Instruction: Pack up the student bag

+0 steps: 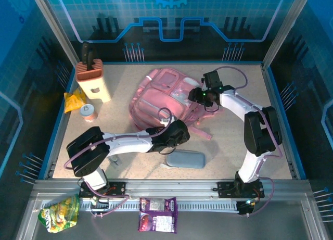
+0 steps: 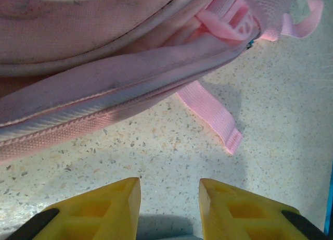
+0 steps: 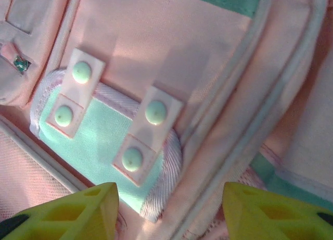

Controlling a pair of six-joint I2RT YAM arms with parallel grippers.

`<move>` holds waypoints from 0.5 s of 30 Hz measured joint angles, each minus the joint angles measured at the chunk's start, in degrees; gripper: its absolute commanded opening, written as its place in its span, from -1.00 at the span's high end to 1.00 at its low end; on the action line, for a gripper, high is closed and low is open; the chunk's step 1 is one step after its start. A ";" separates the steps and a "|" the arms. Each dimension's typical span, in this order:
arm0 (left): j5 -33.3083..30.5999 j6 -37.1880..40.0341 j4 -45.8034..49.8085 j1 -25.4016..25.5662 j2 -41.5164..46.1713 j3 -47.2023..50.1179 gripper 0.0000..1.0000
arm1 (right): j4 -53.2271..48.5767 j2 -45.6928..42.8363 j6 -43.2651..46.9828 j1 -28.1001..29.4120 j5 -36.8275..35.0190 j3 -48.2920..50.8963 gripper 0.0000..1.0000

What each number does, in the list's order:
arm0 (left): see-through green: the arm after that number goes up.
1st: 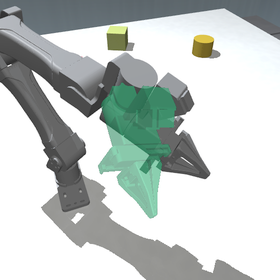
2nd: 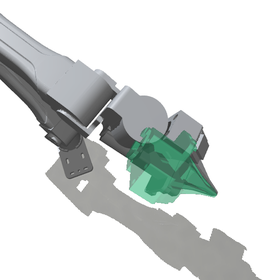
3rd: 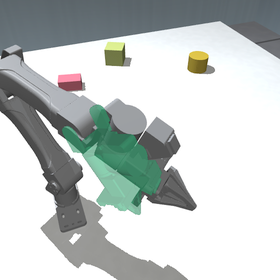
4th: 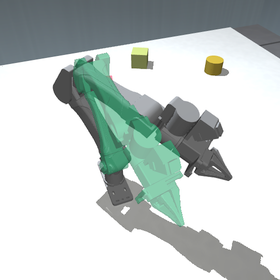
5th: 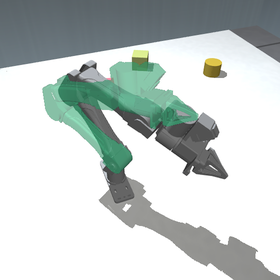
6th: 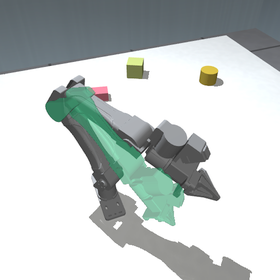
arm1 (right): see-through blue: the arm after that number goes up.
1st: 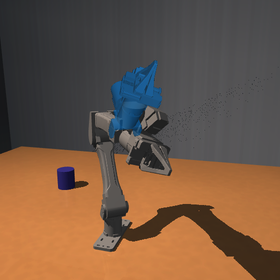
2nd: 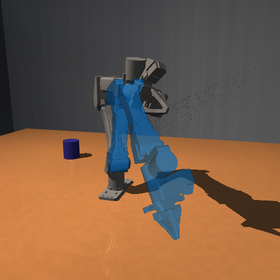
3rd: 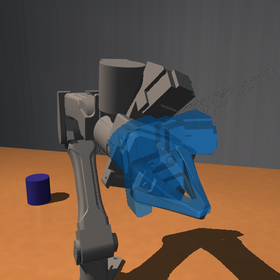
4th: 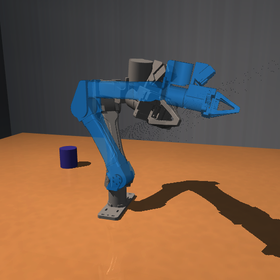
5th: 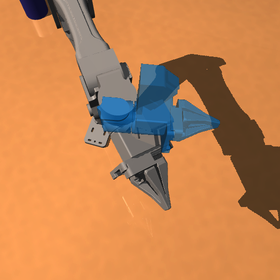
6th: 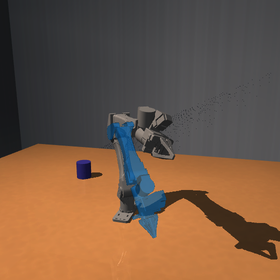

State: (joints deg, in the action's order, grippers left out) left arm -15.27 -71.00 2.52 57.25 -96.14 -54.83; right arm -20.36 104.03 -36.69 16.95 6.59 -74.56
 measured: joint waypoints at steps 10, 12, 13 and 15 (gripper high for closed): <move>0.55 0.96 1.51 -6.51 -1.62 1.05 0.29 | 0.07 5.05 1.18 1.14 2.54 -2.10 -0.04; 0.61 2.16 2.73 -8.79 -0.79 2.62 0.29 | 1.25 4.79 0.72 2.43 2.69 -0.81 -0.01; 0.55 2.73 3.74 -10.10 0.20 3.67 0.27 | 2.54 4.33 0.22 3.43 2.69 0.68 0.00; 0.04 4.20 6.14 -12.96 3.10 5.99 0.27 | 4.70 2.86 -1.05 5.77 2.45 3.67 0.00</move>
State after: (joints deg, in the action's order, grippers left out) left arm -15.22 -66.81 8.67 44.29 -93.03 -48.84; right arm -15.66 106.89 -37.74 22.72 9.04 -70.89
